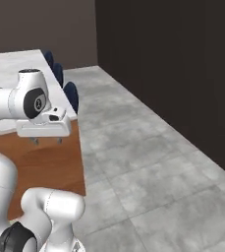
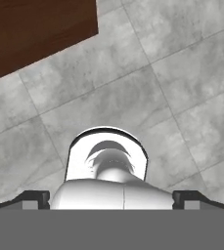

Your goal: Place the large bottle from the dining counter next to the other large bottle outside the sink, and place the small bottle from the dining counter next to the other small bottle inside the sink.

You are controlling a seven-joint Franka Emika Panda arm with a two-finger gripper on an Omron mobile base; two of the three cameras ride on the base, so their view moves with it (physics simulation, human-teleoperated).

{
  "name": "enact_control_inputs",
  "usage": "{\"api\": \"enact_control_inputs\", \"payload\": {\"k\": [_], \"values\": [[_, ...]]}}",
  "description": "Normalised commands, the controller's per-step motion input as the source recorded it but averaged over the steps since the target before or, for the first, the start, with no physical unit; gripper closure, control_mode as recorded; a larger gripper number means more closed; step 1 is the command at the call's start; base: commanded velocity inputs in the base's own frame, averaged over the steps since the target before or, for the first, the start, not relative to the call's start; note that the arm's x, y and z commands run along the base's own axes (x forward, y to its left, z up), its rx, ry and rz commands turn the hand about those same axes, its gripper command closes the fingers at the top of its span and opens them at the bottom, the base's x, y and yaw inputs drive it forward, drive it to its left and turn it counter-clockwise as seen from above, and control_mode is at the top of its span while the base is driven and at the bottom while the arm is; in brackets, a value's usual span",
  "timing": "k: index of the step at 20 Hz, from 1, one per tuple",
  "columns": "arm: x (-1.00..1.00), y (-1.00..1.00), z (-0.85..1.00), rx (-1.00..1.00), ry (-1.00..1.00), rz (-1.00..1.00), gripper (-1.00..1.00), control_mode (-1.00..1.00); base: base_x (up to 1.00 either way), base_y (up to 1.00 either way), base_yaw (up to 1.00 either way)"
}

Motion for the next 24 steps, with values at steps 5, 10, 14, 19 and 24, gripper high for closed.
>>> {"api": "enact_control_inputs", "payload": {"k": [5, 10, 14, 19, 24], "values": [[0.00, 0.00, 0.00, 0.00, 0.00, 0.00, -1.00, 1.00, 0.03, -0.99, 0.24], [0.00, 0.00, 0.00, 0.00, 0.00, 0.00, -1.00, 1.00, 0.62, -0.76, 0.42], [0.00, 0.00, 0.00, 0.00, 0.00, 0.00, -1.00, 1.00, 1.00, -0.77, 0.48], [0.00, 0.00, 0.00, 0.00, 0.00, 0.00, -1.00, 1.00, 1.00, -0.75, 0.51], [0.00, 0.00, 0.00, 0.00, 0.00, 0.00, -1.00, 1.00, 1.00, -0.65, 0.42]]}}
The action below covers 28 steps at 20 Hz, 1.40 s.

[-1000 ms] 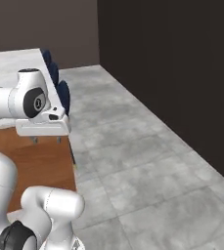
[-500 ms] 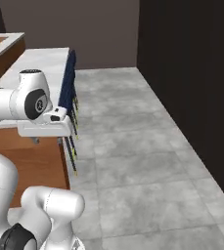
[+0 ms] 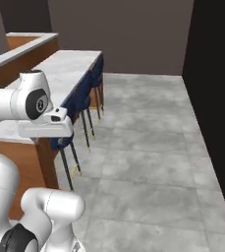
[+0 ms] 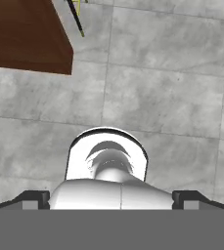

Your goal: Place the large bottle from the dining counter next to the other large bottle outside the sink, and place the small bottle from the dining counter next to the other small bottle inside the sink.

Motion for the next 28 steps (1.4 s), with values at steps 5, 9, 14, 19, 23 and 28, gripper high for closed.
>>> {"api": "enact_control_inputs", "payload": {"k": [5, 9, 14, 19, 23, 28], "values": [[0.00, 0.00, 0.00, 0.00, 0.00, 0.00, -1.00, 1.00, 1.00, -0.72, 0.47], [0.00, 0.00, 0.00, 0.00, 0.00, 0.00, -1.00, 1.00, 0.66, -0.82, 0.58], [0.00, 0.00, 0.00, 0.00, 0.00, 0.00, -1.00, 1.00, 0.26, -0.82, 0.62], [0.00, 0.00, 0.00, 0.00, 0.00, 0.00, -1.00, 1.00, 0.06, -0.97, 0.64], [0.00, 0.00, 0.00, 0.00, 0.00, 0.00, -1.00, 1.00, 0.08, -1.00, 0.59], [0.00, 0.00, 0.00, 0.00, 0.00, 0.00, -1.00, 1.00, 0.61, -0.87, 0.53]]}}
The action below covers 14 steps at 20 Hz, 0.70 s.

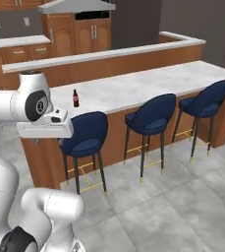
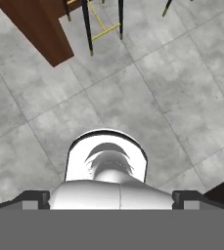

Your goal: Place the large bottle from the dining counter next to the other large bottle outside the sink, and place the small bottle from the dining counter next to the other small bottle inside the sink.

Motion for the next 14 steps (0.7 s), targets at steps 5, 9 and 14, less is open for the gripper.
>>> {"api": "enact_control_inputs", "payload": {"k": [5, 9, 14], "values": [[0.00, 0.00, 0.00, 0.00, 0.00, 0.00, -1.00, 1.00, 0.24, -0.72, 0.52], [0.00, 0.00, 0.00, 0.00, 0.00, 0.00, -1.00, 1.00, 0.00, -0.71, 0.50], [0.00, 0.00, 0.00, 0.00, 0.00, 0.00, -1.00, 1.00, 0.03, -0.85, 0.47]]}}
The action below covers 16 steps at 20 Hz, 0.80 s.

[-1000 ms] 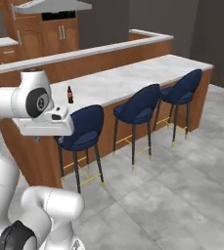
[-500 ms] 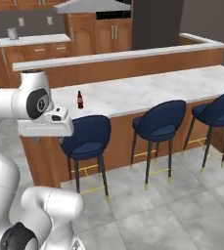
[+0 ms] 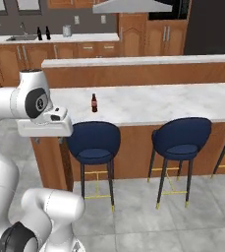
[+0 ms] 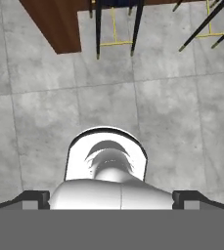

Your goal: Place the large bottle from the dining counter next to the other large bottle outside the sink, and place the small bottle from the dining counter next to the other small bottle inside the sink.

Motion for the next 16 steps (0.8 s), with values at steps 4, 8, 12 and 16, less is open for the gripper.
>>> {"api": "enact_control_inputs", "payload": {"k": [4, 8, 12, 16], "values": [[0.00, 0.00, 0.00, 0.00, 0.00, 0.00, -1.00, 1.00, 0.10, -0.97, 0.33], [0.00, 0.00, 0.00, 0.00, 0.00, 0.00, -1.00, 1.00, 0.05, -0.82, 0.21], [0.00, 0.00, 0.00, 0.00, 0.00, 0.00, -1.00, 1.00, 0.02, -0.40, 0.05], [0.00, 0.00, 0.00, 0.00, 0.00, 0.00, -1.00, 1.00, 0.40, -0.14, 0.00]]}}
